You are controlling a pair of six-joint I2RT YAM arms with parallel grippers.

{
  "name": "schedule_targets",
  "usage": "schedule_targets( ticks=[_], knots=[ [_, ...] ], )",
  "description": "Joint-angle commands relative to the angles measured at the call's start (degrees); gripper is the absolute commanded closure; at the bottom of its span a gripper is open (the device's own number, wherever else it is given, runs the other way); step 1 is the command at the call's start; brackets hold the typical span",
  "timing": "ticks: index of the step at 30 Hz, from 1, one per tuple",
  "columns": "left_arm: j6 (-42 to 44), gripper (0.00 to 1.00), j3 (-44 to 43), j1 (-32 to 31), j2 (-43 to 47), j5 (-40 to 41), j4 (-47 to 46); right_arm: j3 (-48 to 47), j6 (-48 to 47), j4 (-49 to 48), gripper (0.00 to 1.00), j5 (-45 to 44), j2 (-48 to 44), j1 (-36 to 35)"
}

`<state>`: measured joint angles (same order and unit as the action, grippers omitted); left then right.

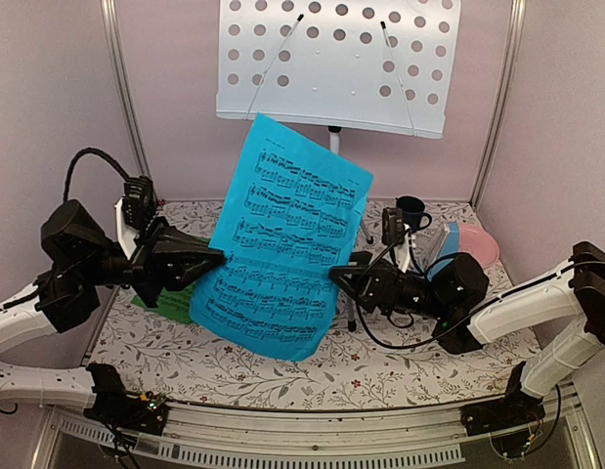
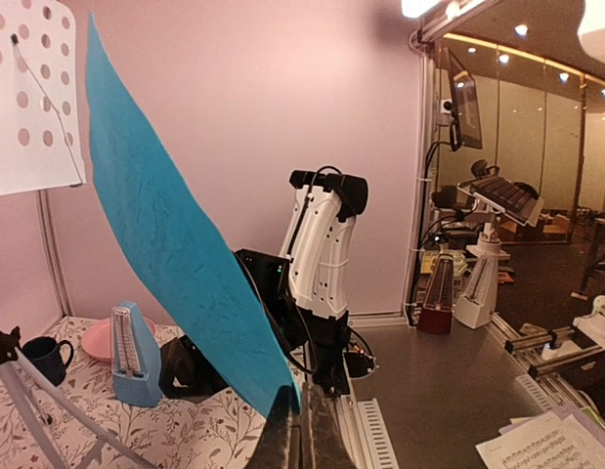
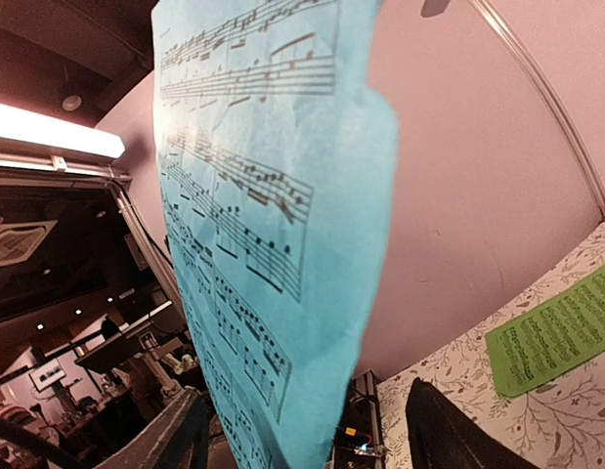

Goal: Set up the instrument practice props

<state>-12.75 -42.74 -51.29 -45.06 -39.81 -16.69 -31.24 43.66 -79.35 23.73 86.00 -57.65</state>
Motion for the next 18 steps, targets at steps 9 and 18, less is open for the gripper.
schedule_targets(
  ticks=[9,18],
  knots=[
    [-3.68,1.0,3.57,-1.18,-1.2,8.25,-9.18,-3.78,-3.18,8.02,0.76,-1.43,-8.85,-1.1],
    [-3.09,0.79,2.51,-1.1,0.36,26.24,-1.29,-5.51,-12.54,26.0,1.0,-8.5,-18.95,-1.15]
  ],
)
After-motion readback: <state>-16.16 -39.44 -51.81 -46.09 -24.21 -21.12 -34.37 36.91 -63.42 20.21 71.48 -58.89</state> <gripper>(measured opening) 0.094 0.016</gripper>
